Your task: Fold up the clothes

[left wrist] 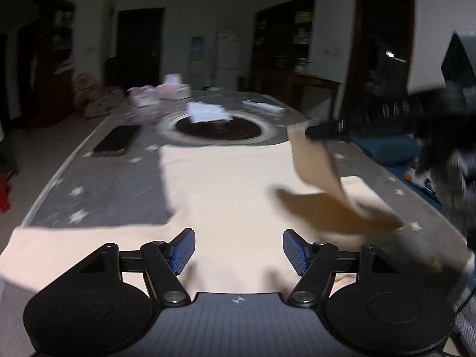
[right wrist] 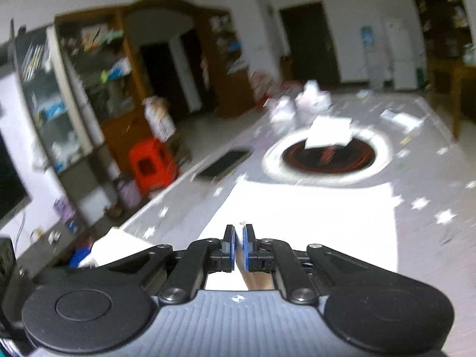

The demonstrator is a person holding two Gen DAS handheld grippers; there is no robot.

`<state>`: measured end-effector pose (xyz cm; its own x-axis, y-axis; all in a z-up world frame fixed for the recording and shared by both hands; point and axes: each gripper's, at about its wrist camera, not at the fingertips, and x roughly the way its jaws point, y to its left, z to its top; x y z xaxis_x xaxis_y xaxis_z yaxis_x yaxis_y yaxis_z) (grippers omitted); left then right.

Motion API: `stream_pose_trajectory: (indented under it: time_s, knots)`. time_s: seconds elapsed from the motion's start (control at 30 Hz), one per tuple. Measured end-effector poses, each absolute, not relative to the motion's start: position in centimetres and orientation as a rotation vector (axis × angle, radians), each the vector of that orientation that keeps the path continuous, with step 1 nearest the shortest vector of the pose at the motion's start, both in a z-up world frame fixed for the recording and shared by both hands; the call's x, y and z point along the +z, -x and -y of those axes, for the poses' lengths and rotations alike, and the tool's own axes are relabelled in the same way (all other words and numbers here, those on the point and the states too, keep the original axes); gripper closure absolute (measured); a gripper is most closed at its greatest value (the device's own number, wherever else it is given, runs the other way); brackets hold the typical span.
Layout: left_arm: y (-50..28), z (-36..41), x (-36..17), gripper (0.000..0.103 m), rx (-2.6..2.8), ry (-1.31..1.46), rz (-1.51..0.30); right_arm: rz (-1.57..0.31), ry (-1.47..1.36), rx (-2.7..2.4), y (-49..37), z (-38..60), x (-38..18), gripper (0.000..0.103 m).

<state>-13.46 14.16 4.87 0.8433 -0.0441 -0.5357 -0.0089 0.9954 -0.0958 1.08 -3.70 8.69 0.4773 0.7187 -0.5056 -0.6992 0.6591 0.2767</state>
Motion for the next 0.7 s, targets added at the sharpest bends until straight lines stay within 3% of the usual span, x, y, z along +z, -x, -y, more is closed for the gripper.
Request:
stream_pose_trajectory:
  time_s: [0.23, 0.33, 0.43, 0.57, 0.7]
  knots:
    - [14.0, -15.6, 4.1, 0.034, 0.017, 0.14, -0.582, -0.733, 0.059, 0.949, 1.4, -0.1, 5.0, 0.098]
    - [13.8, -15.3, 4.0, 0.034, 0.012, 0.139, -0.584, -0.75, 0.084, 0.99, 2.3, -0.7, 4.4, 0.089]
    - [13.7, -15.0, 4.1, 0.034, 0.0, 0.132, -0.582, -0.729, 0.105, 1.001, 3.0, 0.4, 5.1, 0.086]
    - [13.0, -14.4, 4.5, 0.036, -0.029, 0.119, -0.571, -0.694, 0.141, 0.959, 3.6, 3.5, 6.1, 0.07]
    - [11.6, -13.5, 4.6, 0.039, -0.063, 0.099, -0.577, -0.655, 0.207, 0.823, 4.0, 7.7, 6.1, 0.067]
